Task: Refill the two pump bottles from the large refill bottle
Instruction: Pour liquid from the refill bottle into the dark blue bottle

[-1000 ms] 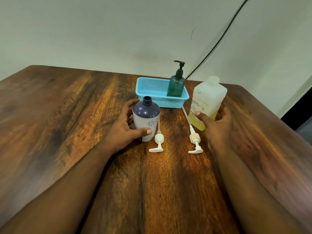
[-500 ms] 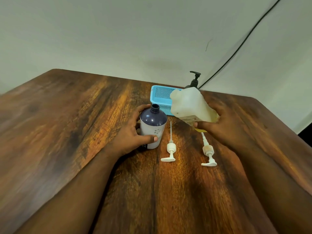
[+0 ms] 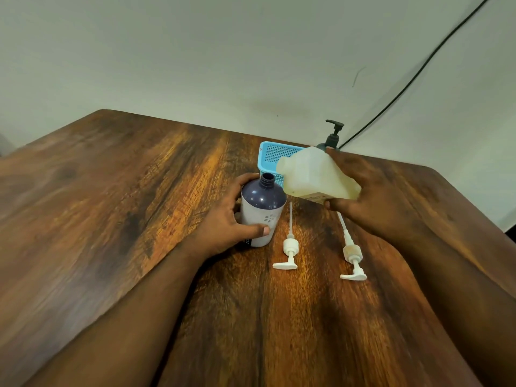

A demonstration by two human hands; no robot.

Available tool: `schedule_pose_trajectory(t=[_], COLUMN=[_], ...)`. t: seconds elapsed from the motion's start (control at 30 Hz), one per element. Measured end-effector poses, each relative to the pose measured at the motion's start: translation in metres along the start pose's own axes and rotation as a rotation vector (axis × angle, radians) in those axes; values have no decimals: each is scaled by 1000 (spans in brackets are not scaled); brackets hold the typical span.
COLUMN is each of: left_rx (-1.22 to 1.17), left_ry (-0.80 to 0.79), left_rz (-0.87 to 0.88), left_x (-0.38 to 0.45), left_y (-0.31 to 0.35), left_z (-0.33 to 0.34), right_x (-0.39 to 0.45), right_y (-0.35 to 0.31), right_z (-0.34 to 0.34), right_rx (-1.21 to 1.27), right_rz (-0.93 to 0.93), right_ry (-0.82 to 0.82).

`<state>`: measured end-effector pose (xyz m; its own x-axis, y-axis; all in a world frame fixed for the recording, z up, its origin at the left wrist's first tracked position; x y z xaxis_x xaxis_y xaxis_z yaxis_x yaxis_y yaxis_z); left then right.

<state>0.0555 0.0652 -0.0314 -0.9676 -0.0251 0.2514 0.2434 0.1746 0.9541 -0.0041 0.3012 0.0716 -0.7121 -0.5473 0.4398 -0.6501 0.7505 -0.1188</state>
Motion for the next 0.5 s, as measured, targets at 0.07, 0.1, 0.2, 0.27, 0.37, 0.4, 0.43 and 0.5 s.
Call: schedule_pose_trajectory(t=[0.07,0.1,0.2,0.27,0.37,0.4,0.43,0.5], left_rx=[7,6,15,28,28,30,34,35], left_ry=[-2,-2,1,0,-4,-3,-2,-5], left_rz=[-3,-2,6,8,9,14,19,17], left_x=[1,1,1,2,2,3,3,3], left_y=[-1,-1,-2,-3,-4,-4,-3,-3], left_z=[0,0,0,-1,-1,-1,-1,-1], right_x=[2,3,6,8,10,11,11,12], right_y=[-1,-2,-4,-5,-6,-5,-5,-5], right_z=[-2,-3,-6,-8,-8,-8,-8,-8], right_rx=[-44,-69,-109,-118,-143,-147,-148,-152], right_rz=[-30,-42,-56,-53,-60,-64,-67,-74], right_ry=[14,11,-7,-18,-42,-41,-39,-36])
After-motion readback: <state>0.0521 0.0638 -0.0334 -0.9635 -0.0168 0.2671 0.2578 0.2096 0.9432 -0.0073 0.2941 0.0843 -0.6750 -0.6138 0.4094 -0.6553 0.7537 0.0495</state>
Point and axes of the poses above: each hand's wrist, its own x-axis towards the middle knuckle, its own z-axis out of the palm, y = z × x, the point moved 2 cm from there along x, towards the middle knuckle, and after that the axes turned 4 degrees about -x, right-handed, at the moved point
